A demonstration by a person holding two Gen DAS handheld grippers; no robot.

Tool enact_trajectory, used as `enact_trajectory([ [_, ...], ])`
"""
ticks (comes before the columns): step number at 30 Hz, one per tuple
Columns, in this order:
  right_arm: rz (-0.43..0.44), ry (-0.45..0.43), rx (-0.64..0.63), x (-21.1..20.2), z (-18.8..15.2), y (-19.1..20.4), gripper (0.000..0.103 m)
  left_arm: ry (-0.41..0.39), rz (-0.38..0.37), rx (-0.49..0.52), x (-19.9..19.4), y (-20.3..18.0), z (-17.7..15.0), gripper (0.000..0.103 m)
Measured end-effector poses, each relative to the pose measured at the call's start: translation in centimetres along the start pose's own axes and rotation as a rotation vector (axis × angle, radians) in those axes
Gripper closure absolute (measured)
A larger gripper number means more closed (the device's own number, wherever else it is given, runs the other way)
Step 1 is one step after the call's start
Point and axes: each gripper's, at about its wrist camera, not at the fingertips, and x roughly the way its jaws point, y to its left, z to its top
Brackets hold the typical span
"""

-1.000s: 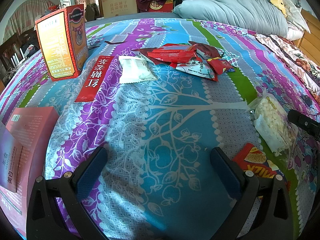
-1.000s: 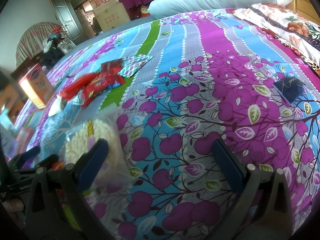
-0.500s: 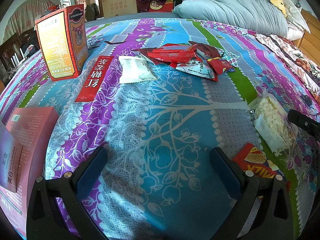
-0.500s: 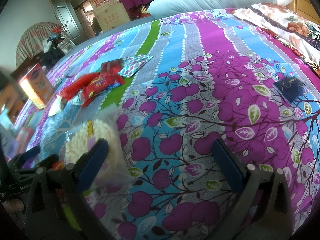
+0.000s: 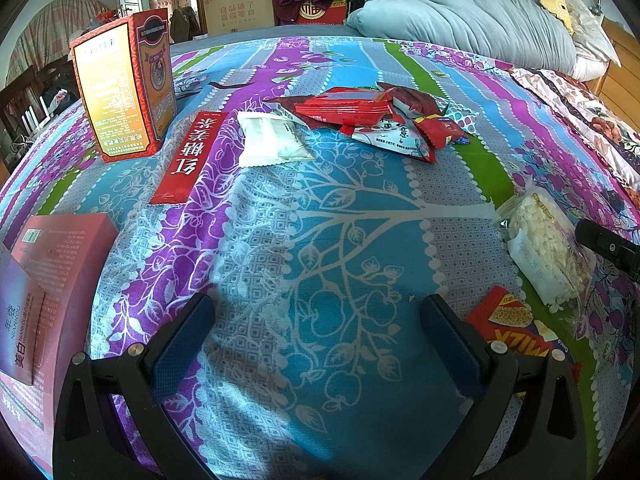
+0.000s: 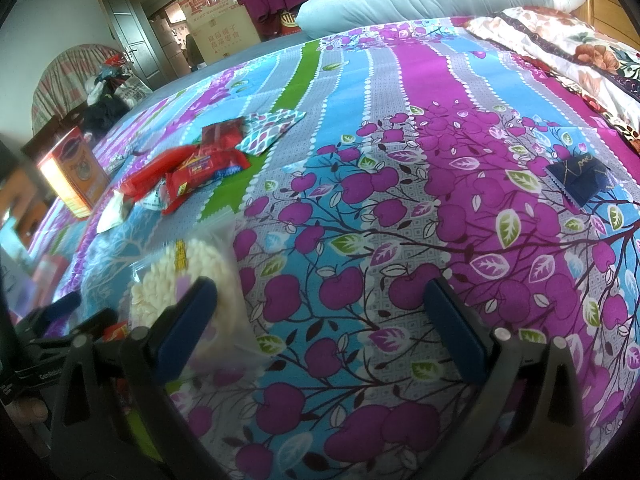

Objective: Organize snacks

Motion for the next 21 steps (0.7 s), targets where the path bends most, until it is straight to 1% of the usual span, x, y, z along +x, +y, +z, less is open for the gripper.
enact_trajectory([
  [14,0.002,0.0,0.002,0.0,0.1,0.1,0.0,0.001,-0.008,0.001,0.0,0.0,-0.2,0.0],
  [18,-0.016,0.001,-0.005,0.1,0.1,0.2,0.0,0.001,-0.01,0.0,-0.1,0.1,-0.2,0.0],
  [21,0.005,0.017,-0.008,0.6,1.0,0.2,0.0,0.001,-0.01,0.0,-0.1,0.1,-0.2,0.0],
])
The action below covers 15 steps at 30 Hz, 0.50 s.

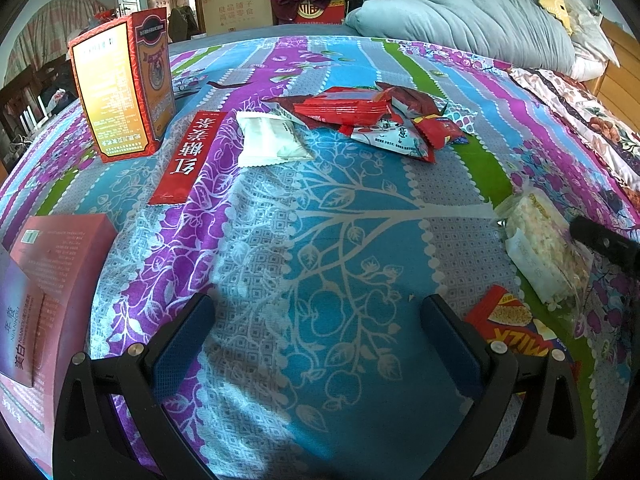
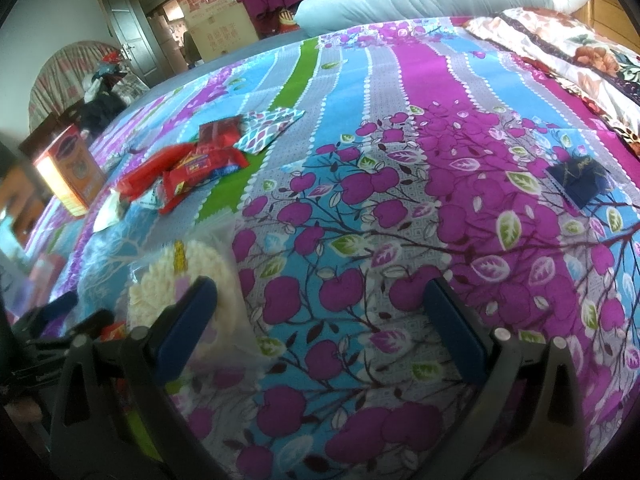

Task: Organize snacks
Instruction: 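Grasp the white puffed rice bag with the right tool while the left tool grasps the MILK wafer packet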

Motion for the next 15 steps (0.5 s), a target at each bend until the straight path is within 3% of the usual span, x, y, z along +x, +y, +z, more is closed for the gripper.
enact_trajectory([
  [3,0.06,0.042,0.021,0.2,1.1,-0.9,0.0,0.0,-0.003,-0.001,-0.1,0.1,-0.1,0.0],
  [5,0.197,0.076,0.107,-0.6,1.6,-2.3,0.0,0.001,-0.009,-0.002,-0.1,0.2,0.0,0.0],
  [9,0.279,0.161,0.211,-1.5,1.4,-3.3,0.0,0.009,-0.04,-0.002,-0.5,0.4,0.0,0.0],
  [12,0.258,0.203,0.1,-2.6,1.6,-0.8,0.0,0.015,-0.081,-0.012,-1.2,0.8,-0.1,0.0],
  [15,0.216,0.254,-0.099,-3.0,1.7,3.4,0.0,-0.004,-0.105,-0.042,-3.2,1.5,-0.2,0.0],
])
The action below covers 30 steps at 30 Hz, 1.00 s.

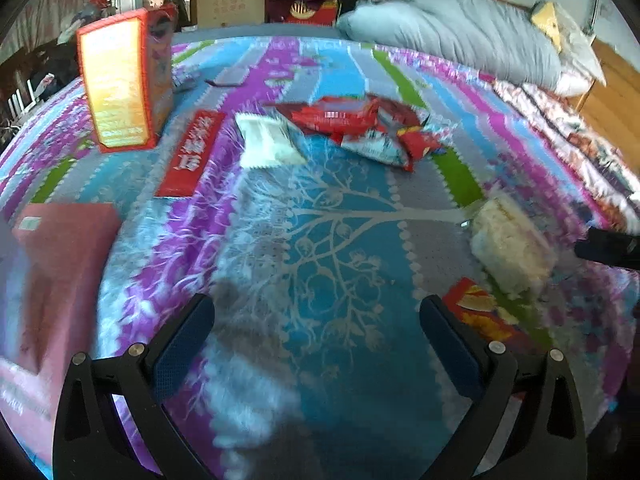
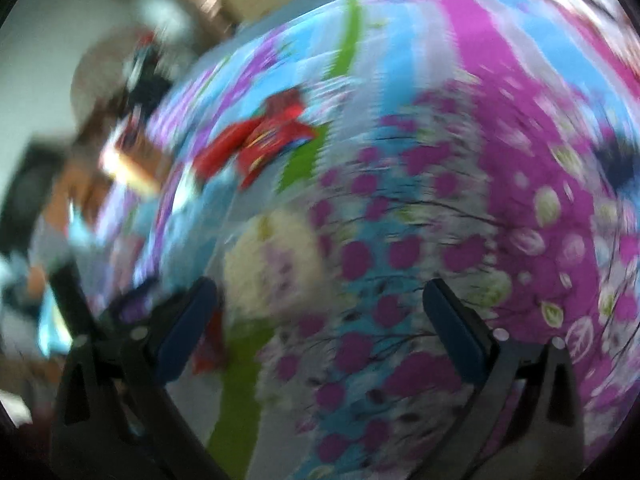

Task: Organize snacks
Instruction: 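Grasp the white puffed rice bag with the right tool while the left tool grasps the MILK wafer packet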

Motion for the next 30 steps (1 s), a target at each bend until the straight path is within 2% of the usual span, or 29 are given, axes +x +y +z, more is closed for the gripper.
enact_trajectory([
  [3,-0.074,0.035,-0.111,1.9,0.5,2.8,0.0,-0.041,0.03,0.059,-2.9,-0.9,-0.6,0.0],
  [7,-0.115,0.056,-0.178,4.1,0.9,4.6,0.0,-0.047,-0.008,0.084,-5.3,-1.6,-1.4,0.0],
  [10,-0.147,0.087,-0.173,5.9,1.0,3.4,0.001,-0.035,-0.043,0.078,-6.3,-2.0,-1.8,0.0],
  [12,-0.129,0.098,-0.135,6.6,0.9,2.0,0.007,-0.018,-0.097,0.048,-6.4,-2.5,-1.8,0.0],
  [14,-0.139,0.064,-0.119,5.7,0.8,1.4,0.021,-0.002,-0.134,0.036,-6.1,-3.2,-1.7,0.004],
  [15,-0.121,0.048,-0.101,5.0,0.7,0.9,0.024,0.007,-0.156,0.036,-5.9,-3.7,-1.6,0.009],
  [16,-0.096,0.03,-0.079,4.3,0.5,0.5,0.024,0.024,-0.19,0.036,-5.4,-4.3,-1.5,0.013],
  [18,-0.09,-0.015,-0.052,2.6,0.0,-0.3,0.024,0.056,-0.227,0.04,-4.4,-5.3,-1.4,0.029],
  [19,-0.087,-0.034,-0.039,1.7,-0.3,-0.6,0.024,0.072,-0.226,0.045,-3.6,-6.0,-1.4,0.041],
  [21,-0.065,-0.068,-0.007,0.1,-0.9,-1.3,0.024,0.119,-0.229,0.031,-1.9,-6.8,-1.6,0.05],
  [24,-0.046,-0.096,0.016,-1.3,-2.1,-1.2,0.024,0.133,-0.216,0.013,-0.5,-7.5,-1.8,0.048],
  [30,-0.011,-0.114,0.053,-1.9,-3.0,-0.8,0.024,0.128,-0.175,0.027,-0.4,-8.5,-1.3,0.047],
])
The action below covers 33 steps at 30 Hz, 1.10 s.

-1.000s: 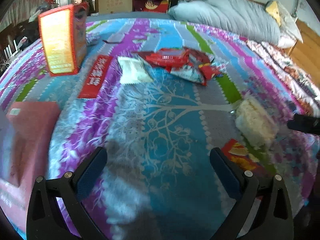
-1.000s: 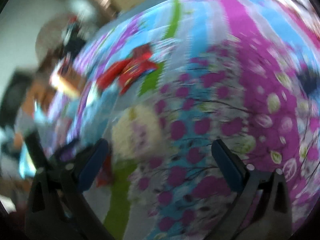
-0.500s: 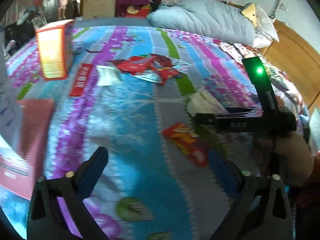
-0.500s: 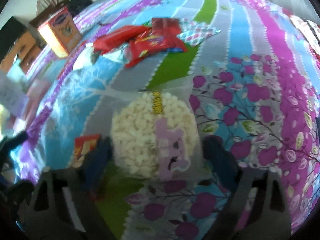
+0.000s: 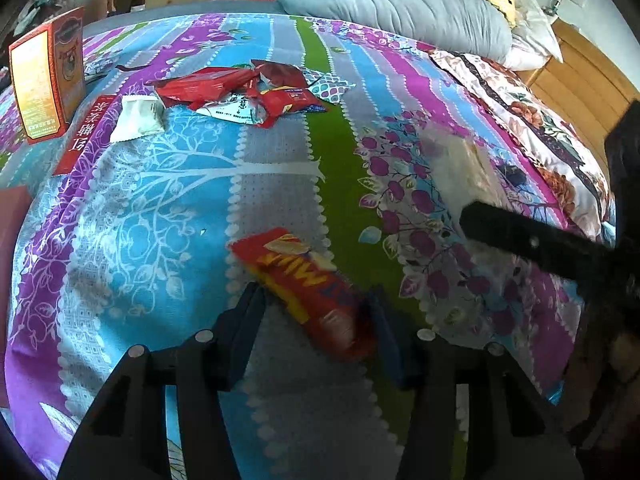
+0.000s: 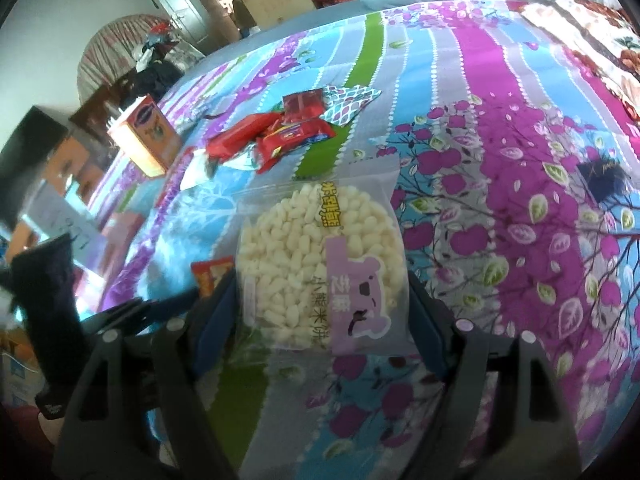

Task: Organize snacks
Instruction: 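Grasp the white puffed rice bag with the right tool while the left tool grasps the MILK wafer packet, then carry both packets to the clear basin and release them inside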

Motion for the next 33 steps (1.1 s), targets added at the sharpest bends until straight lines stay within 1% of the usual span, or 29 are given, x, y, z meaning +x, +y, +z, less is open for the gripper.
enact_trajectory([
  [1,0.009,-0.001,0.012,0.0,-0.1,-0.1,0.024,-0.002,-0.004,-0.005,-0.1,0.0,0.1,0.045],
  [3,0.01,-0.002,0.023,0.1,-0.5,-0.2,0.024,0.002,-0.009,-0.027,0.0,0.3,0.2,0.042],
  [5,0.015,0.002,0.034,0.3,-0.7,-0.3,0.024,0.009,-0.016,-0.046,0.6,0.7,0.4,0.044],
  [7,0.014,-0.004,0.037,0.2,-0.9,-0.3,0.024,0.001,-0.013,-0.046,0.5,1.0,0.4,0.063],
  [8,0.012,-0.007,0.037,0.1,-1.0,-0.2,0.024,0.003,-0.017,-0.047,0.4,1.1,0.4,0.064],
  [9,0.013,-0.013,0.037,-0.1,-1.0,-0.2,0.024,0.001,-0.017,-0.039,0.2,1.1,0.5,0.068],
  [10,0.013,-0.018,0.034,-0.3,-1.0,-0.1,0.024,-0.002,-0.01,-0.029,0.0,1.0,0.4,0.07],
  [14,0.012,-0.043,0.017,-1.1,-0.7,0.6,0.024,-0.034,-0.013,0.0,-1.6,1.0,0.7,0.071],
  [19,0.018,-0.084,-0.008,-2.3,0.0,2.2,0.024,-0.115,-0.006,0.029,-5.6,1.4,1.7,0.071],
  [24,0.026,-0.11,-0.058,-3.6,1.3,5.0,0.024,-0.195,0.034,0.037,-10.1,2.6,3.0,0.071],
  [26,0.033,-0.12,-0.082,-4.1,2.0,6.4,0.024,-0.232,0.061,0.038,-12.1,3.4,3.4,0.071],
  [28,0.041,-0.129,-0.106,-4.5,2.7,7.9,0.024,-0.269,0.086,0.021,-14.4,4.9,3.8,0.071],
  [30,0.053,-0.14,-0.136,-5.0,3.4,9.8,0.024,-0.293,0.109,0.005,-15.9,6.1,4.0,0.071],
  [33,0.075,-0.154,-0.184,-5.4,4.4,12.6,0.024,-0.341,0.139,-0.04,-19.0,8.9,4.0,0.071],
])
